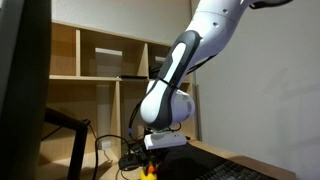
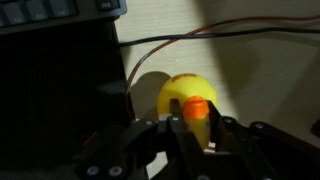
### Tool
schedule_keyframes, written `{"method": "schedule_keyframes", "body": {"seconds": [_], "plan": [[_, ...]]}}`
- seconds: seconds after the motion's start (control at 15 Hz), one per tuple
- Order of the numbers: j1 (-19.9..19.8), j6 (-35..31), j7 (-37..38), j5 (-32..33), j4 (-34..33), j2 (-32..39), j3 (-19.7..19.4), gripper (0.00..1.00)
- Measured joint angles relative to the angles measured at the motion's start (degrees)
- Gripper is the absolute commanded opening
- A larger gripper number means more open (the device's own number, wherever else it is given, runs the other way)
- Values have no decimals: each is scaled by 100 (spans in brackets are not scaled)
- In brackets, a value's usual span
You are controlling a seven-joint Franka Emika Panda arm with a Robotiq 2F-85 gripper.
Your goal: Put the yellow rubber duck near the top right edge of the table
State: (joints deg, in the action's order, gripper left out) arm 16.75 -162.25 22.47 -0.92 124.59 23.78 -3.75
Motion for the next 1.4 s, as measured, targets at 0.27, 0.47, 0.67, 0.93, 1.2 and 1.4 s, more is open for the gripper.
{"method": "schedule_keyframes", "body": {"seconds": [0.27,0.47,0.67,0.93,1.2,1.4], "plan": [[-185,59,91,133,789,-1285,-201,7],[-483,89,71,157,1114,-1853,-162,27],[-486,75,93,157,1074,-1692,-44,7],[-627,687,47,4,1042,-1651,134,7],[-889,1604,-514,-773,845,-1696,280,7],[-1046,2320,-1309,-1787,644,-1660,477,7]]}}
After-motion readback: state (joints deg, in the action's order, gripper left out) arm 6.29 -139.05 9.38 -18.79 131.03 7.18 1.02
